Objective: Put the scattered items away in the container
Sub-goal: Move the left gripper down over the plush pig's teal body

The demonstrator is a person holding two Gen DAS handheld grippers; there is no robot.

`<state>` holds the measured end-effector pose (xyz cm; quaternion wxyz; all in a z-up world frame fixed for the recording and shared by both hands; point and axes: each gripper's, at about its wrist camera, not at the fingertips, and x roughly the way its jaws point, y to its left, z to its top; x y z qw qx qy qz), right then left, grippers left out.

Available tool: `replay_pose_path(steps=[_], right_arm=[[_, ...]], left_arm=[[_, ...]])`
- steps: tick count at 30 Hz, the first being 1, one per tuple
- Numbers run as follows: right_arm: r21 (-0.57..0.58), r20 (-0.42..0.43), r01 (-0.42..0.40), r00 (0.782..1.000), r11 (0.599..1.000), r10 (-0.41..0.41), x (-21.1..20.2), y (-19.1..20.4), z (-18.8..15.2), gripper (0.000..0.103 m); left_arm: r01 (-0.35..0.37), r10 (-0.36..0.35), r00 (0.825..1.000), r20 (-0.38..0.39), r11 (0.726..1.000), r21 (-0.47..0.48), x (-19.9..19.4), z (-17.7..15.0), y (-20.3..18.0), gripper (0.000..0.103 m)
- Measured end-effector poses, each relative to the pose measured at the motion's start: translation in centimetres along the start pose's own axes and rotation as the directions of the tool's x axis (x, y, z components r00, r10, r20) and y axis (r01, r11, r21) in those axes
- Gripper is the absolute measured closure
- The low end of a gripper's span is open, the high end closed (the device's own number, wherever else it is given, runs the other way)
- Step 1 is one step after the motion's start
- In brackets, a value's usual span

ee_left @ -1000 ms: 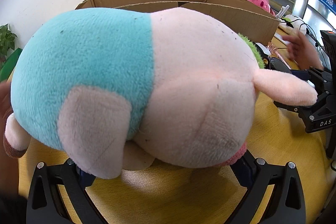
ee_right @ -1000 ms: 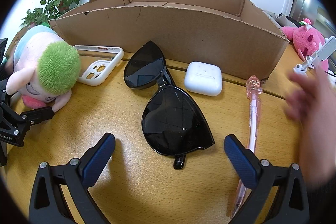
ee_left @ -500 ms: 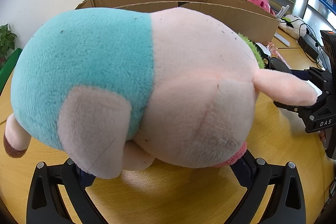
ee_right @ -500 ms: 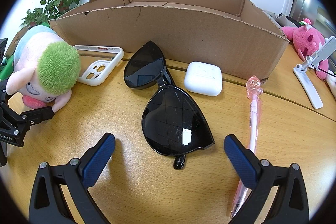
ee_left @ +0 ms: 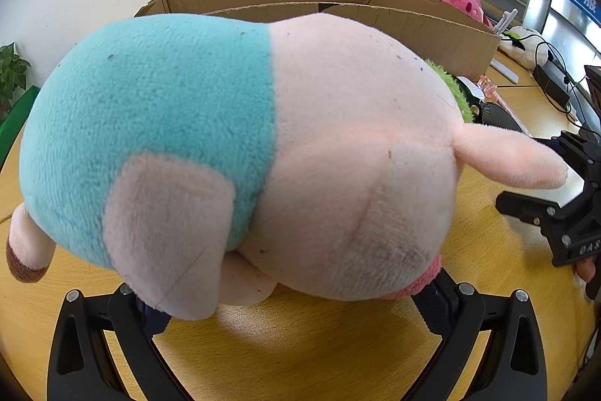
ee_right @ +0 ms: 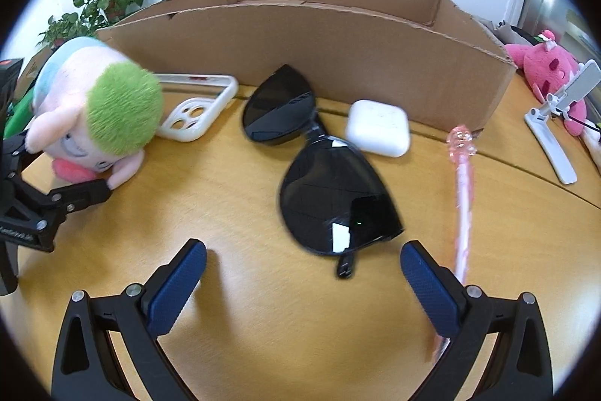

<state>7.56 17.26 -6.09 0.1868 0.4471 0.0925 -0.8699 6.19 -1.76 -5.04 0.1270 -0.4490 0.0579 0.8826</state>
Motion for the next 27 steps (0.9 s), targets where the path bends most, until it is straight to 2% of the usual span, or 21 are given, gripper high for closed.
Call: replay_pose_path(steps=[2,4,8,10,13,15,18,20,27], right_arm=[[0.029,0.03,-0.068,0.997,0.997,0.067,-0.8,0.4,-0.2,0.001],[0.054,0.124,-0.12,0.986,0.991,0.112,-3.3,0.2,-0.2,0.001],[0.022,0.317,-0.119,0.942,0.993,0.106,-9.1,-0.2,-0.6,0.001],[0.039,0.375,-0.137,0.92,0.99,0.112,-11.1,-1.0,-0.7,0.001],[0.095,0.408,-0.187,0.903,0.978,0.133,-12.2,-1.9,-1.0,0.0],[0.12,0.401,-0.197,0.906,0.973,0.134,-11.9,-2.2,-0.9,0.0],[0.16,0.347,-0.192,0.929,0.968,0.127,-10.6,-2.2,-1.0,0.0],[0.158,0.329,-0.206,0.933,0.966,0.145,-10.2,-2.3,-1.5,0.0],[0.118,0.338,-0.121,0.938,0.986,0.075,-10.4,-1.8,-2.2,0.0]], left_arm=[[0.0,0.0,1.0,0.0,1.0,0.0,0.0,0.0,0.0,0.0],[0.001,-0.001,1.0,0.0,1.0,-0.001,0.0,0.0,0.0,0.0],[0.009,-0.009,1.0,0.0,1.0,0.011,0.1,0.0,0.1,0.0],[0.018,-0.018,1.0,0.0,1.0,0.022,0.1,0.0,0.3,0.0],[0.018,-0.018,1.0,0.0,1.0,0.024,0.2,0.0,0.4,0.0],[0.017,-0.017,1.0,0.0,1.0,0.022,0.2,0.0,0.4,0.0],[0.015,-0.015,1.0,0.0,1.0,0.018,0.0,-0.1,0.3,0.0],[0.014,-0.014,1.0,0.0,1.0,0.018,-0.1,-0.1,0.3,0.0],[0.012,-0.012,1.0,0.001,1.0,0.015,-0.1,-0.2,0.4,0.0]])
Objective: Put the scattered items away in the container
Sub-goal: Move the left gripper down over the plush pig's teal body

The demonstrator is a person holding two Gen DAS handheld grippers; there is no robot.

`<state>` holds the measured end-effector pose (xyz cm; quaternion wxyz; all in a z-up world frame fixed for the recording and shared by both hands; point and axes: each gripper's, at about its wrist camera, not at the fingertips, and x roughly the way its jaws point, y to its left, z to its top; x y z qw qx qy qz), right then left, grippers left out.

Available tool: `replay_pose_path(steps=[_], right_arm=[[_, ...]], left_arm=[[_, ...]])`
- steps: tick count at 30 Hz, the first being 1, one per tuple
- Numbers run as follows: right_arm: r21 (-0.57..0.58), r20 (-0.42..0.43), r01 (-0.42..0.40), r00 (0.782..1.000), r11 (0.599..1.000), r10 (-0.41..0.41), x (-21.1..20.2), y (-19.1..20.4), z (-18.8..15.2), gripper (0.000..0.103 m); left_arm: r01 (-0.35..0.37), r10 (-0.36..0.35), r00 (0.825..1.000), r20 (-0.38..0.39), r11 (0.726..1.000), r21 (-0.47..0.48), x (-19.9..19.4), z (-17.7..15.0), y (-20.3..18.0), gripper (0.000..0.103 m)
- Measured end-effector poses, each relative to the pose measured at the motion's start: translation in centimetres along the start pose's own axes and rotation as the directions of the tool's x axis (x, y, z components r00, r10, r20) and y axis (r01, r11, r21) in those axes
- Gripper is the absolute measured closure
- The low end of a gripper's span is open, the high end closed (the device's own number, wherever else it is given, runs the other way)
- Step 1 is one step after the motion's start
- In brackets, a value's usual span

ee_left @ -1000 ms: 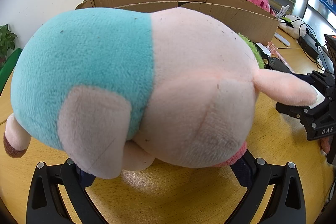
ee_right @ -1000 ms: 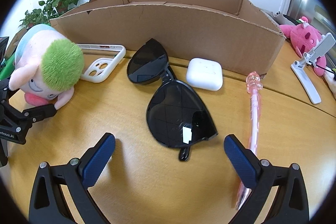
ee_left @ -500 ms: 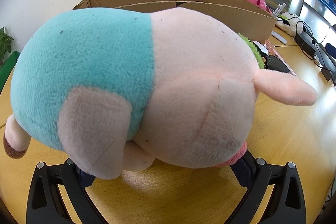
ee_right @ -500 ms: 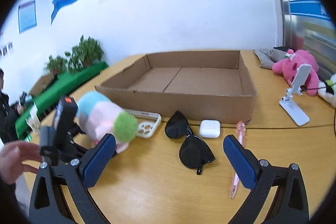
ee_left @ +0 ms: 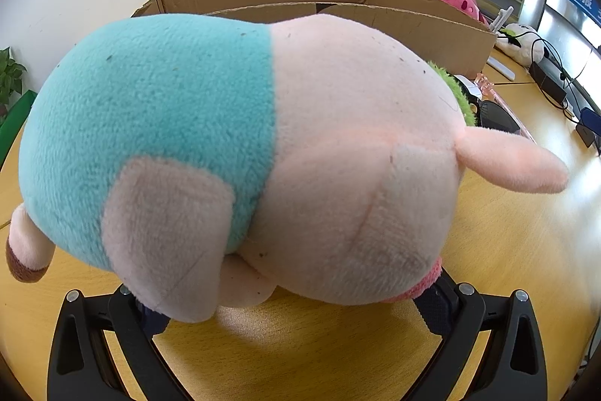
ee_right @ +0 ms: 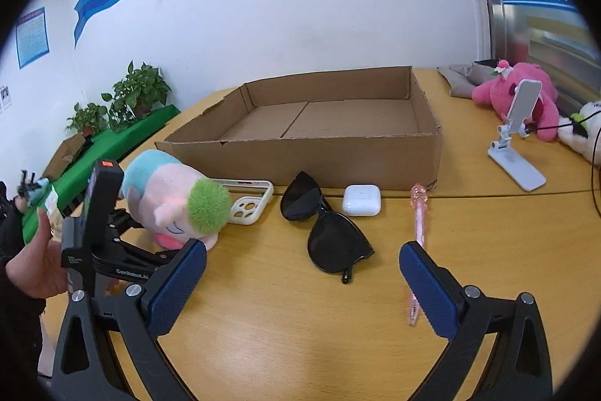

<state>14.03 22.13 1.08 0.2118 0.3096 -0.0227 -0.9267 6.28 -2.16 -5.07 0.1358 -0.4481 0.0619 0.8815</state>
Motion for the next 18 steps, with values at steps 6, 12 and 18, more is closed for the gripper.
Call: replay_pose_path(steps=[6,12,18], right_arm=[[-0.008,-0.039,0.033,0.999,0.999,-0.033,1.1,-0.2,-0.4,0.0],[-0.03,-0.078,0.017,0.997,0.999,-0.019,1.9,-0.4,-1.1,0.001],[-0.034,-0.119,-0.06,0.991,0.998,0.056,3.2,0.5,-1.4,0.0]], left_arm=[[-0.017,0.017,1.0,-0.008,1.0,-0.019,-0.3,-0.3,-0.2,0.0],[-0.101,0.099,0.995,-0.019,0.982,-0.162,-2.6,-2.5,0.7,0.0],[-0.065,0.104,0.987,0.121,0.954,-0.294,-8.2,-3.3,3.4,0.0]])
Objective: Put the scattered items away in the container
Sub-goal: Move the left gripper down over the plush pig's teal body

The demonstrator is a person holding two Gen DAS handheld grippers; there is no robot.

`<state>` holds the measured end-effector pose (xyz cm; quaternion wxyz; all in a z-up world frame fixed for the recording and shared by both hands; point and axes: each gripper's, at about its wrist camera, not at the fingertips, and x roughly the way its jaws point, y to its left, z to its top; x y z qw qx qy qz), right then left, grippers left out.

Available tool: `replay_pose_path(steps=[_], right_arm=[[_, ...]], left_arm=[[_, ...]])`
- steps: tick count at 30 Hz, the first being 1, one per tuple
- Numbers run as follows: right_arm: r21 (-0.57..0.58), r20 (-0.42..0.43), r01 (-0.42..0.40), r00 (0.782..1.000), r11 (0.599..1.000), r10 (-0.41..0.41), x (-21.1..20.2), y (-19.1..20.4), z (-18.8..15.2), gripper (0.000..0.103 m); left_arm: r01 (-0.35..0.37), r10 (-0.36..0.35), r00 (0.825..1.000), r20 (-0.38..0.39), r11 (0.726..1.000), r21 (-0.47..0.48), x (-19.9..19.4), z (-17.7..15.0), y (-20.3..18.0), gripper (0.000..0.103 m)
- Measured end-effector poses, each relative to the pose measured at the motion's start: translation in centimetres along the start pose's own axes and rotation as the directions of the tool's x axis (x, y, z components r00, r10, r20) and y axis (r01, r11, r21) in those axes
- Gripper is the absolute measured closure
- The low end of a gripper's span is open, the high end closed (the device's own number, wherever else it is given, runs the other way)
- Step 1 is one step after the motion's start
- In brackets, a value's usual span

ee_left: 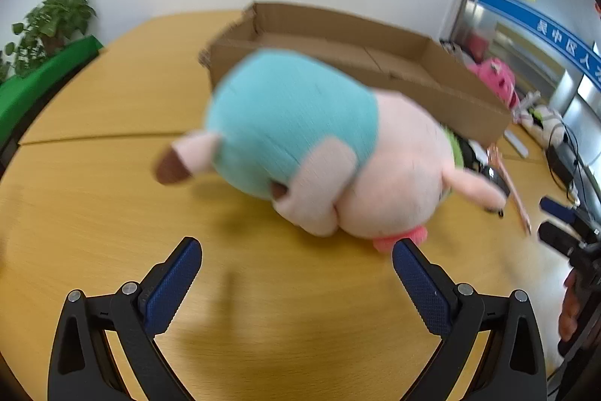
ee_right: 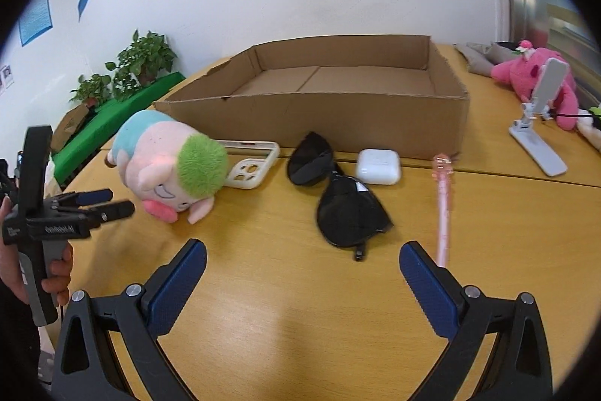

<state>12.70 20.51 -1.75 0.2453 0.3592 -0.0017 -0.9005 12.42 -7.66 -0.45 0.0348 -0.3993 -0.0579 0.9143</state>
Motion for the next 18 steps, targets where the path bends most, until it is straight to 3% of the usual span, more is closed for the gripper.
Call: replay_pose_path(steps=[2,7,12,15,18], right_arm=[[-0.007,-0.006,-0.051,0.999,0.999,0.051,0.6,0.9,0.5,0.001],[-0.098,-0.021,-0.125,0.992,0.987,0.123,1.9,4.6,1.7,0.001],[-0.111,-0.054,-0.176,0.984,0.978,0.171,2.8,6.8,1.2,0.001],[-0.106,-0.074,-0.18,0.982,0.978,0.173,3.2,7.1,0.6,0.001],[-0.081,-0.085,-0.175,0.982,0.981,0.168,3.3,6.6,0.0,0.001]], left_arm=[[-0.02,0.02,0.999,0.036,1.0,-0.005,-1.0,0.9,0.8,0.0],[0.052,-0.045,0.995,0.092,0.996,-0.074,-1.5,3.5,3.6,0.0],[0.079,-0.076,0.995,0.06,0.995,-0.058,1.3,6.6,4.5,0.0],[0.193,-0.192,0.981,0.021,0.98,-0.052,3.2,7.7,4.5,0.001],[0.276,-0.276,0.961,-0.02,0.961,-0.032,3.7,7.7,3.7,0.012]])
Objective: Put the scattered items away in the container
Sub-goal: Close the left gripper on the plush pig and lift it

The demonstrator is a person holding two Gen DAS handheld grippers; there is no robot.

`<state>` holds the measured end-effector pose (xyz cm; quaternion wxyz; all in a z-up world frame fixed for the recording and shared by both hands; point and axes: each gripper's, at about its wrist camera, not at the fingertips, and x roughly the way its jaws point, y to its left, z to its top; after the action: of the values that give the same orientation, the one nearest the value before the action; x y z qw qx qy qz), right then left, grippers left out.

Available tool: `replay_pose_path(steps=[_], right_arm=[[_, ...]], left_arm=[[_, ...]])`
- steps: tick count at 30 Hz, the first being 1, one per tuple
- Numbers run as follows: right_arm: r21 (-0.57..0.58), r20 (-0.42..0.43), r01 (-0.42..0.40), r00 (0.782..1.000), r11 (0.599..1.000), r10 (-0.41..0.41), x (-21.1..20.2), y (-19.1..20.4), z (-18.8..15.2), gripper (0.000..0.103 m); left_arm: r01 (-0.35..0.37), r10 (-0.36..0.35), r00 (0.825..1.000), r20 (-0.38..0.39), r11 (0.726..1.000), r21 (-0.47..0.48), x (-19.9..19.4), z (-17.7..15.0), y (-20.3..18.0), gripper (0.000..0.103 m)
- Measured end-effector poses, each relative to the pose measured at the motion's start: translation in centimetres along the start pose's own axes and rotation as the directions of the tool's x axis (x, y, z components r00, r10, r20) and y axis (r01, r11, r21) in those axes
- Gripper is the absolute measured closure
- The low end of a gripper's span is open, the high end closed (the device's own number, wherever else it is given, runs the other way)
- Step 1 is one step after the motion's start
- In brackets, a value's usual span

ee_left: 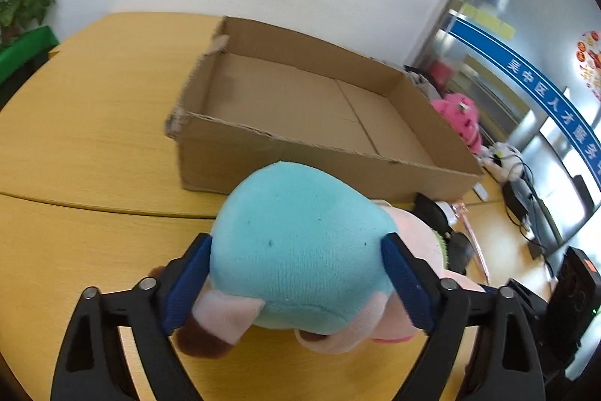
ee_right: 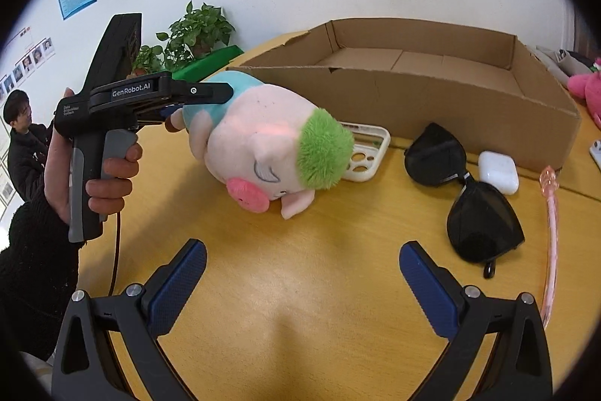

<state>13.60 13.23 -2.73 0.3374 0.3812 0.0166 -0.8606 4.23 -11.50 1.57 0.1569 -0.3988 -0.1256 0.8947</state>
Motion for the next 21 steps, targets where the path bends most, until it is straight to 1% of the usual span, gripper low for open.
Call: replay_pose_path(steps=[2,3,6,8,11,13,16,18,20,21], right_arm=[[0.034,0.003,0.001,1.0,0.999,-0.002,-0.2,-0.8,-0.2,0.001],[0.053,0.004,0.001,1.0,0.999,-0.002,-0.2,-1.1,-0.3,0.001],[0.109,0.015,-0.01,1.0,0.994,0.009,-0.1,-2.0,-0.2,0.001],[0.117,0.025,-0.03,0.999,0.993,0.027,0.0,-2.0,-0.1,0.001],[0.101,0.048,-0.051,0.998,0.994,0.046,-0.3,-1.7,0.0,0.001],[0.109,0.077,-0.064,0.995,0.992,0.055,-0.9,-2.0,0.1,0.001],[0.129,0.062,-0.096,0.994,0.987,0.089,-0.8,-2.7,-0.1,0.001],[0.132,0.049,-0.123,0.992,0.984,0.118,-0.7,-3.1,-0.7,0.001],[0.117,0.054,-0.117,0.992,0.986,0.111,-1.0,-3.0,-1.0,0.002],[0.106,0.063,-0.108,0.993,0.988,0.102,-1.2,-2.9,-1.0,0.005]], left_arm=[[0.027,-0.026,1.0,-0.014,0.999,0.031,-0.2,-0.5,-0.8,0.015],[0.052,-0.051,0.998,-0.027,0.998,0.042,-0.3,-0.9,-1.2,0.017],[0.111,-0.108,0.993,-0.055,0.992,0.054,-0.7,-1.9,-2.4,0.021],[0.128,-0.122,0.99,-0.066,0.988,0.086,-1.3,-2.9,-3.9,0.022],[0.13,-0.121,0.99,-0.077,0.982,0.137,-2.2,-4.9,-6.4,0.023],[0.132,-0.12,0.989,-0.087,0.981,0.145,-2.9,-6.0,-7.3,0.023],[0.097,-0.083,0.992,-0.09,0.983,0.155,-3.4,-7.6,-8.5,0.024],[0.088,-0.073,0.993,-0.09,0.981,0.171,-3.7,-8.2,-8.9,0.024],[0.085,-0.07,0.994,-0.086,0.98,0.181,-3.8,-8.5,-9.0,0.024],[0.088,-0.075,0.994,-0.08,0.98,0.179,-3.9,-8.5,-8.9,0.024]])
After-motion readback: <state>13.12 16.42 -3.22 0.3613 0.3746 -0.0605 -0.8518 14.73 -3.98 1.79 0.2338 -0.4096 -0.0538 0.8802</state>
